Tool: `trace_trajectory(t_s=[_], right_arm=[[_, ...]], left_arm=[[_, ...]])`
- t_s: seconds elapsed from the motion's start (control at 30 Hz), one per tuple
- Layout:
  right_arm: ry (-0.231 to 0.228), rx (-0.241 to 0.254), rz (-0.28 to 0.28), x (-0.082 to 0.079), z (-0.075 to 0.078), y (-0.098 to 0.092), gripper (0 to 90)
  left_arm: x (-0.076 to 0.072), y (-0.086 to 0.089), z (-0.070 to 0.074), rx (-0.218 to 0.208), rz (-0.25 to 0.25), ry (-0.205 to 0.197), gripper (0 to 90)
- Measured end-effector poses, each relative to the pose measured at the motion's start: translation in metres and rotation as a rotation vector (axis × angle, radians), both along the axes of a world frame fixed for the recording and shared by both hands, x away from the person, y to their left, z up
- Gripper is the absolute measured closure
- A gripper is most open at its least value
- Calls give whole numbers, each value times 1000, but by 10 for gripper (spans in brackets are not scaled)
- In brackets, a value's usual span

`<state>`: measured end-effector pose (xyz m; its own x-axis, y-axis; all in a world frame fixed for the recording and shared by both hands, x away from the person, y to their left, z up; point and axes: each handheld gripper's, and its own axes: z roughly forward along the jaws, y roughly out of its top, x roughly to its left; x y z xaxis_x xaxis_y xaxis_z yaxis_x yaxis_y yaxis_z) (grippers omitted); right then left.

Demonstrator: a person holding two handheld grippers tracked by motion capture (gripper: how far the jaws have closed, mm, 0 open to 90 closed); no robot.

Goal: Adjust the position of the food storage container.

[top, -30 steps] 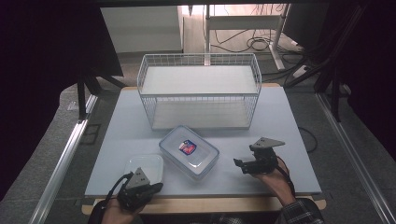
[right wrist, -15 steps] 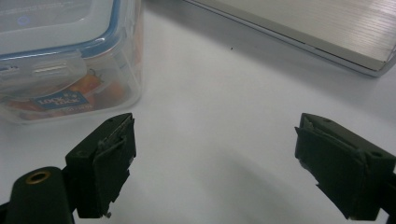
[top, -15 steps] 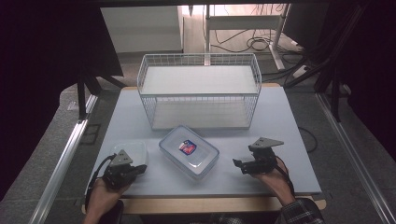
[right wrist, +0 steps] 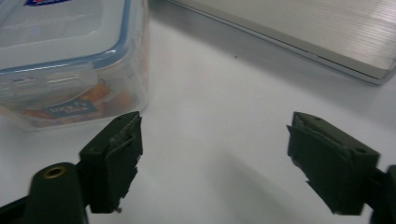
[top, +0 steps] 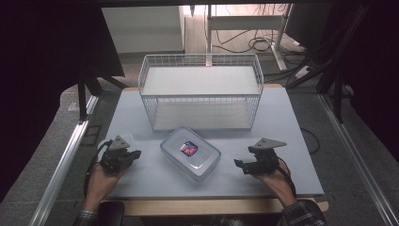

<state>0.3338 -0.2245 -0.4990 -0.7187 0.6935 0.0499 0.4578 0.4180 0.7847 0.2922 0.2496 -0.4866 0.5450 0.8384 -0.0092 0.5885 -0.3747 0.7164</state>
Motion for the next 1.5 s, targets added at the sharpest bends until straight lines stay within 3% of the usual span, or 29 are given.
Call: trace_trajectory(t_s=[0.07,0.2,0.23,0.27,0.3,0.37,0.4,0.43,0.47,0.6,0.7,0.83,0.9,1.13,1.2,1.33,1.37,1.4,1.5], right_arm=[[-8,-8,13,-2,2,2,295],[-2,0,62,-6,9,6,523],[8,7,79,-8,10,7,586],[8,7,79,-8,10,7,586],[21,21,117,-10,12,10,702],[24,21,150,-13,13,14,744],[31,6,190,-17,13,22,813],[31,6,190,-17,13,22,813],[39,-18,224,-22,12,31,852],[47,-52,259,-25,7,47,864],[42,-61,243,-25,7,51,858],[47,-63,194,-22,7,44,847],[58,-62,144,-17,7,33,846],[66,-95,80,-6,3,19,849],[63,-101,65,-4,4,15,850],[70,-64,44,2,5,7,841],[57,-52,21,5,8,4,841],[49,-50,16,6,8,4,839],[50,-45,0,12,6,4,822]], left_arm=[[13,-17,8,10,9,-24,900],[35,-42,5,52,17,-11,900],[38,-46,4,73,20,-9,900],[38,-46,4,73,20,-9,900],[40,-50,2,80,24,-8,900],[44,-56,-1,82,22,1,900],[46,-60,-5,89,21,13,900],[46,-60,-5,89,21,13,900],[46,-62,-7,96,29,12,900],[45,-60,-8,34,24,35,900],[41,-65,-8,38,5,37,900],[36,-69,-8,8,-15,53,900],[30,-75,-8,-12,-45,59,900],[19,-89,-7,-53,-120,61,900],[16,-94,-10,-68,-178,91,900],[20,-97,-10,-26,-155,67,899],[25,-97,-11,-8,-119,51,900],[36,-95,-13,-23,-99,57,899],[46,-97,-18,-44,-114,63,897]])
